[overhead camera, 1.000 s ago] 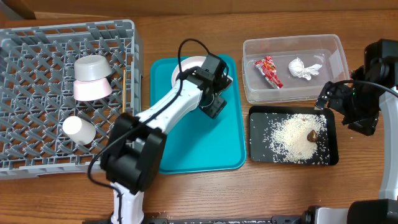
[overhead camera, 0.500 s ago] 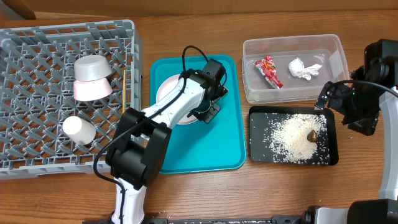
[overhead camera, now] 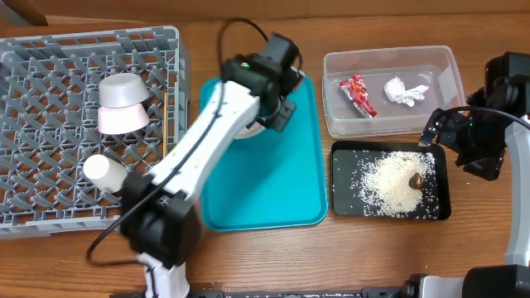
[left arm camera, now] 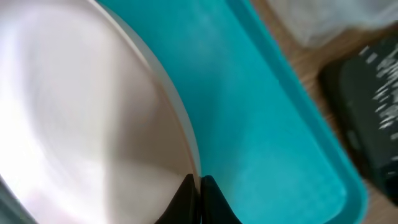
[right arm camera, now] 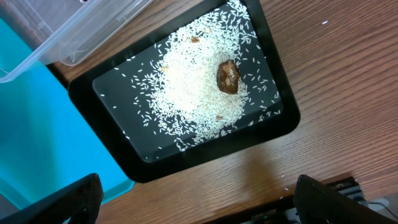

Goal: Sort waste into correct bins and load items into the dishwasher
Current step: 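Carry the white plate with the left gripper and stand it upright in the rack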

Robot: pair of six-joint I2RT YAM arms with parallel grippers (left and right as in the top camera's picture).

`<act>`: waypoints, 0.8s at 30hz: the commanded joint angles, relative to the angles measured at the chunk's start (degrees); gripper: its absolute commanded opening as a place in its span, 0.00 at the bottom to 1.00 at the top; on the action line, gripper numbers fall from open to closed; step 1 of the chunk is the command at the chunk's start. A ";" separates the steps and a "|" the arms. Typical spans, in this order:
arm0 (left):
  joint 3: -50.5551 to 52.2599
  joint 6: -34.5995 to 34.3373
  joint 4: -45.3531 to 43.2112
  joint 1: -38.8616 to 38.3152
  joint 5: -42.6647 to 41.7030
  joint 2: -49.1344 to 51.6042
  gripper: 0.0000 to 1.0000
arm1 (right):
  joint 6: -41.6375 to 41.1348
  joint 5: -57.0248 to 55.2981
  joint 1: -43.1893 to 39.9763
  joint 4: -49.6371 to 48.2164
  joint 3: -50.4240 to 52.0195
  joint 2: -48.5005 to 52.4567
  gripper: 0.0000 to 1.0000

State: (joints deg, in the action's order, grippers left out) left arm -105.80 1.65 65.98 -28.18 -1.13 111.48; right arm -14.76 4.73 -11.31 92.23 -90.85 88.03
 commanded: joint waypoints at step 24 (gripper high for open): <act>-1.92 7.58 9.88 41.94 -48.28 0.35 0.22 | -0.07 0.50 -0.17 -0.20 -1.42 -0.92 1.00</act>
State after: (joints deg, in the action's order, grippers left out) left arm -107.81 6.52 75.16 11.92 -45.10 109.19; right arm -14.76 4.71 -11.31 92.20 -90.85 88.03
